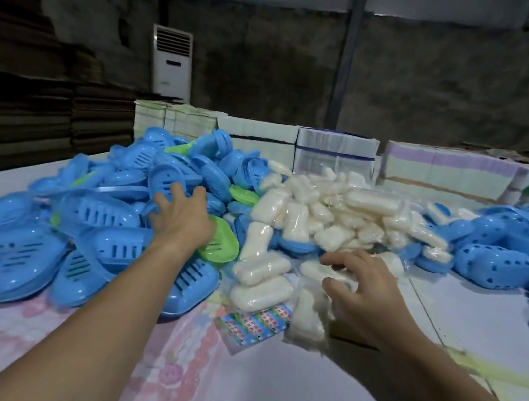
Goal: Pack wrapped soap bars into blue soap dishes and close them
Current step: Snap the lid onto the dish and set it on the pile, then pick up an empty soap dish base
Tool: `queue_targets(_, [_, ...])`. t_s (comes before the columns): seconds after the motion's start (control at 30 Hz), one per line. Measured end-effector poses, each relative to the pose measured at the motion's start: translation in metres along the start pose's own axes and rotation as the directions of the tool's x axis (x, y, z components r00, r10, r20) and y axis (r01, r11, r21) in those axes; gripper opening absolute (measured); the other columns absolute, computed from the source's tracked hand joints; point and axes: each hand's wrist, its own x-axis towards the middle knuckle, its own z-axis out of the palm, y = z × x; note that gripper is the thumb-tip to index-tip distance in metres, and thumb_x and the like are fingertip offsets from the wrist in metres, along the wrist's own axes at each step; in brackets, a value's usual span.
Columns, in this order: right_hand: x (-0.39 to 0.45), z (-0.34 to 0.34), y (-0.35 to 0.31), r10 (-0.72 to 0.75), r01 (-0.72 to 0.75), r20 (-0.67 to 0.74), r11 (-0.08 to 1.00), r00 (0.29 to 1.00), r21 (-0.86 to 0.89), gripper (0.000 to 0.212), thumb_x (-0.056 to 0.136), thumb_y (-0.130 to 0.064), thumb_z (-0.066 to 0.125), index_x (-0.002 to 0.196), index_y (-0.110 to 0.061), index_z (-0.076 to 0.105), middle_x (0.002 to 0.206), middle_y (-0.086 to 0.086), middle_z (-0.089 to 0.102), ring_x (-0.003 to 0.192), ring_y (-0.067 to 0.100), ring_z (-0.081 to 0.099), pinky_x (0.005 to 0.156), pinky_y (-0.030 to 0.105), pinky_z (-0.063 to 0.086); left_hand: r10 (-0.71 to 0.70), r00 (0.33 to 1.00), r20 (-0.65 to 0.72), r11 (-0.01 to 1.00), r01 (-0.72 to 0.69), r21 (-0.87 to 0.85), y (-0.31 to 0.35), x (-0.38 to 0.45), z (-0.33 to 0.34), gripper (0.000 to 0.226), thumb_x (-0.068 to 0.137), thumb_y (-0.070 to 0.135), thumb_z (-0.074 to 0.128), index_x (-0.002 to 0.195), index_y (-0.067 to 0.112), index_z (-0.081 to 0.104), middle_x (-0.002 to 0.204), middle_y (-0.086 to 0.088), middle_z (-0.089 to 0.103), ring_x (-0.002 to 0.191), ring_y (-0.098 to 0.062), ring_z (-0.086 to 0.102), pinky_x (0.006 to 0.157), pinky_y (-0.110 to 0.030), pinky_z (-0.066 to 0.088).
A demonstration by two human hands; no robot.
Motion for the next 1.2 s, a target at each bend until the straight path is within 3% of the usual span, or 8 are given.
queue_targets(0.27, [-0.001,-0.003,-0.005,0.053,-0.053,0.008,0.997,0.999,0.055,0.036,0.069,-0.033,0.055,0.102,-0.031,0.07,0.098,-0.013,0.063,0.096,0.007,0.053,0.09,0.029,0.041,0.176,0.915,-0.362,0.843,-0.33,-0.424,0.014,-0.008,-0.001,0.063,0.086,-0.004,0.054,0.14,0.027,0.04,0.109,-0.005,0.055,0.086,-0.024,0.047,0.069,-0.034,0.033])
queue_targets(0.43, [0.0,-0.008,-0.006,0.087,-0.088,0.01,0.993,0.996,0.084,0.034,0.073,-0.03,0.059,0.104,-0.026,0.071,0.097,-0.005,0.065,0.098,0.018,0.057,0.09,0.035,0.044,0.181,0.867,-0.465,0.501,-0.488,-0.715,0.044,-0.031,-0.011,0.054,0.09,0.006,0.065,0.124,0.044,0.049,0.092,0.024,0.063,0.085,0.001,0.062,0.071,-0.022,0.054])
queue_targets(0.57, [0.001,-0.011,0.001,0.129,-0.126,-0.03,0.988,0.991,0.084,0.028,0.083,-0.013,0.066,0.109,-0.026,0.07,0.098,-0.005,0.063,0.1,0.017,0.053,0.087,0.031,0.04,0.179,0.981,-0.076,-0.084,-0.062,-0.995,0.068,-0.052,-0.017,0.048,0.092,0.003,0.067,0.129,0.031,0.057,0.11,0.004,0.069,0.092,-0.013,0.069,0.073,-0.031,0.06])
queue_targets(0.63, [0.002,-0.013,0.003,0.157,-0.154,-0.029,0.984,0.987,0.087,0.029,0.085,-0.012,0.065,0.111,-0.025,0.07,0.101,-0.004,0.063,0.102,0.017,0.051,0.089,0.032,0.041,0.308,0.928,0.211,-0.413,0.33,-0.849,0.074,-0.059,-0.021,0.036,0.094,0.013,0.066,0.128,0.025,0.061,0.101,-0.001,0.072,0.08,-0.016,0.071,0.061,-0.028,0.061])
queue_targets(0.7, [0.004,-0.015,0.006,0.184,-0.18,-0.041,0.98,0.982,0.089,0.029,0.086,-0.012,0.064,0.112,-0.025,0.069,0.104,-0.005,0.062,0.104,0.017,0.051,0.09,0.032,0.041,0.453,0.809,0.375,-0.561,0.586,-0.585,0.075,-0.066,-0.021,0.038,0.087,0.03,0.07,0.122,0.016,0.063,0.088,-0.007,0.069,0.067,-0.017,0.069,0.047,-0.023,0.056])
queue_targets(0.9, [0.007,-0.018,0.016,0.248,-0.244,-0.112,0.968,0.962,0.05,0.032,0.086,-0.019,0.064,0.117,-0.027,0.066,0.105,-0.007,0.061,0.107,0.018,0.052,0.093,0.038,0.045,0.535,0.661,0.526,-0.59,0.738,-0.327,0.088,-0.092,-0.008,0.058,0.072,0.057,0.078,0.101,0.013,0.054,0.092,-0.014,0.056,0.069,-0.021,0.055,0.044,-0.02,0.043])
queue_targets(1.03, [0.011,-0.021,0.031,0.296,-0.31,-0.092,0.913,0.951,-0.264,0.048,0.085,-0.032,0.059,0.133,-0.032,0.053,0.124,0.0,0.054,0.115,0.025,0.044,0.092,0.039,0.041,0.52,0.629,0.578,-0.549,0.764,-0.338,0.094,-0.096,-0.005,0.065,0.073,0.05,0.082,0.115,0.004,0.06,0.103,-0.015,0.058,0.086,-0.029,0.059,0.065,-0.035,0.053])
queue_targets(1.2, [0.016,-0.018,0.046,0.432,-0.363,0.015,0.775,0.902,-0.518,0.062,0.085,-0.04,0.046,0.145,-0.034,0.03,0.155,0.006,0.018,0.136,0.035,0.02,0.103,0.049,0.03,0.496,0.639,0.588,-0.507,0.763,-0.401,0.098,-0.095,-0.006,0.07,0.083,0.064,0.068,0.113,0.001,0.061,0.111,-0.027,0.064,0.101,-0.041,0.062,0.062,-0.053,0.061])
